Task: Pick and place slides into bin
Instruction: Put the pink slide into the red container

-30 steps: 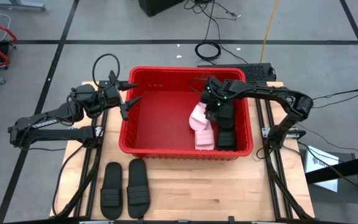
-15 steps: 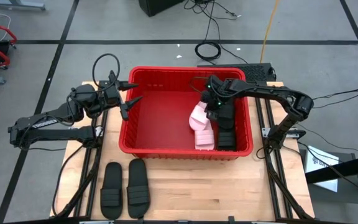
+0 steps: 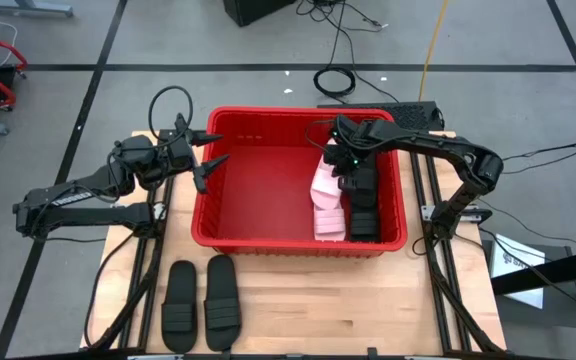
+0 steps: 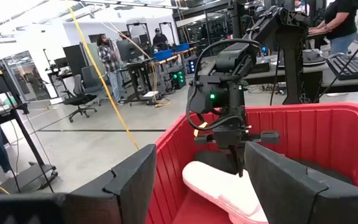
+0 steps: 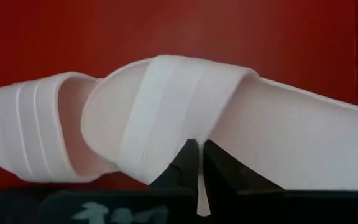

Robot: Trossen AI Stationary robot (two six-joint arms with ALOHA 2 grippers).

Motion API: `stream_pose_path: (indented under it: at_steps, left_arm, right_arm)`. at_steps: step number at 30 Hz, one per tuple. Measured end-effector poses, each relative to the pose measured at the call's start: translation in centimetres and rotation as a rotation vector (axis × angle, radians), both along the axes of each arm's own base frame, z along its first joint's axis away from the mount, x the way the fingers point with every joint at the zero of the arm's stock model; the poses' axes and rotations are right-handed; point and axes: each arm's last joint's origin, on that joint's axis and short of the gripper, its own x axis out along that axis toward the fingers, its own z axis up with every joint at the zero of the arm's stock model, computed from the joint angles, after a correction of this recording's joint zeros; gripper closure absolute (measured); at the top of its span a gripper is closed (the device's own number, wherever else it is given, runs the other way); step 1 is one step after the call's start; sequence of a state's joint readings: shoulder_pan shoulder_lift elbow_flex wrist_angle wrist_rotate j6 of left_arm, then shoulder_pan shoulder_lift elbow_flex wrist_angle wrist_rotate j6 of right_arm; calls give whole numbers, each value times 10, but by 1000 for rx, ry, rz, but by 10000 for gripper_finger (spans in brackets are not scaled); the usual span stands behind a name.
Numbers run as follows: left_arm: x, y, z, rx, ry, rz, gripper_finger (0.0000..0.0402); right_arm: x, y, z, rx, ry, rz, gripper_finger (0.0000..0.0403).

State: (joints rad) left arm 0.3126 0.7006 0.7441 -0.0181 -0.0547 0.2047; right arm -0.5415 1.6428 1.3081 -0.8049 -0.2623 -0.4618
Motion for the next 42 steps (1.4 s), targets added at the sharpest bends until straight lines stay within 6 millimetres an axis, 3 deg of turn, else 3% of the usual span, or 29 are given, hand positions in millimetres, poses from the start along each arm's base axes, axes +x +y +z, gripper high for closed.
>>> stream_pose_path:
  at_steps: [6,28,42]
  left_arm:
    - [0,0,0,0,0,0,151]
    - [0,0,0,-8,-3,-2,151]
    - [0,0,0,-9,-1,-3,151]
  right_arm:
    - [-2,1,0,-34,21,117,402]
    - [-5,-2,0,-51,23,153,401]
    - [-1,1,0,-46,16,120,288]
